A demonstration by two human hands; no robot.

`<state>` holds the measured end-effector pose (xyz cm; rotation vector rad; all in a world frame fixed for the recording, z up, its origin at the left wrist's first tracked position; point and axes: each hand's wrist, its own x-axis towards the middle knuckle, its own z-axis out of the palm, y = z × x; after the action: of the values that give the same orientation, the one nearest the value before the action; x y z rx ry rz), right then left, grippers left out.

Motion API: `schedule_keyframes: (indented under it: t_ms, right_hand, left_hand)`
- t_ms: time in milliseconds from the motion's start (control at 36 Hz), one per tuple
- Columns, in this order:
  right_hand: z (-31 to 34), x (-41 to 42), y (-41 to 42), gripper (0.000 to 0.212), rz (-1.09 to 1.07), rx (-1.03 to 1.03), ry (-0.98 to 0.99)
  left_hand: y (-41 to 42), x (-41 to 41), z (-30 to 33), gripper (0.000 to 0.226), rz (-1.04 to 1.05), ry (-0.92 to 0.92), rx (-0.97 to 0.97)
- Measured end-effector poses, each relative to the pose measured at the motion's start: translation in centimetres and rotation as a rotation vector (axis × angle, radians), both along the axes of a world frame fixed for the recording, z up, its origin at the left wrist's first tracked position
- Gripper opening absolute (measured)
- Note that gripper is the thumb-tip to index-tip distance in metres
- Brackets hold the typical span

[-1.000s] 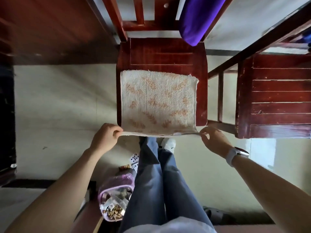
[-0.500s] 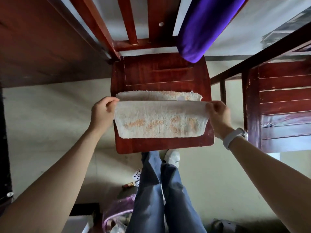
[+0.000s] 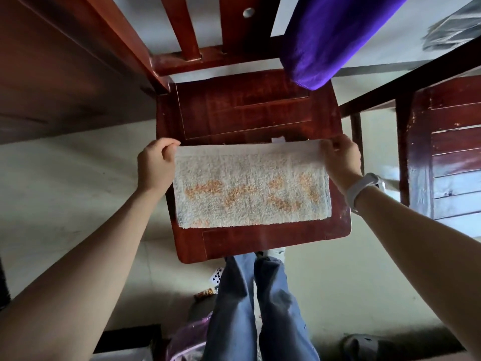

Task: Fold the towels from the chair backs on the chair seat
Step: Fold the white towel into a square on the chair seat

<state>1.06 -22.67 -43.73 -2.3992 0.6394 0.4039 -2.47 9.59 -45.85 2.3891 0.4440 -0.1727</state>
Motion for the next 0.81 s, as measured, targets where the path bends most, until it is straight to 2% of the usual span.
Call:
schedule_keyframes:
  t_ms: [139,194,250,333,389,444,500,611,722,806]
  right_hand:
    - [-0.5,0.1,0.0,0.027,-0.023,-0.012,0.039]
    - [-0.6,0.0,0.1,0.031,-0.027,-0.029,-0.027]
    - [-0.2,-0.6,0.4,0.034,0.067,-0.119,-0.145]
    - [0.8,-2.4,1.9,0.039,0.350,-0.224,-0.268]
    - [0.6,-3.8,3.3,0.044,0.631,-0.254,-0.261]
    - [-0.4,-5.0,4.5,0.050,0.888,-0.284,-0.186]
    - [-1.7,-5.6,5.4,0.051,1.015,-0.310,-0.119]
    - [-3.7,-5.1,5.3,0.048,0.971,-0.326,-0.067]
    - [-4.8,-4.1,3.7,0.050,0.948,-0.362,-0.065]
    - [-4.9,-3.3,2.0,0.051,0.798,-0.357,-0.073]
  left_hand:
    - [-0.1,-0.1,-0.5,0.020,0.056,0.051,0.052]
    - [-0.2,0.0,-0.2,0.025,0.102,0.056,0.075]
    - [-0.4,-0.3,0.2,0.031,0.083,0.017,0.187]
    - [-1.7,-1.5,1.3,0.034,-0.066,-0.084,0.368]
    - [-3.1,-2.5,1.4,0.038,-0.242,-0.118,0.395]
    - [-4.8,-3.4,0.8,0.042,-0.419,-0.069,0.372]
    - [-6.1,-3.9,-0.2,0.047,-0.540,0.017,0.364]
    - [-6.2,-3.9,-2.3,0.052,-0.523,0.134,0.408]
    - [-5.1,-4.0,-3.5,0.054,-0.504,0.111,0.462]
    - [-4.9,-4.1,-3.5,0.054,-0.489,0.101,0.463]
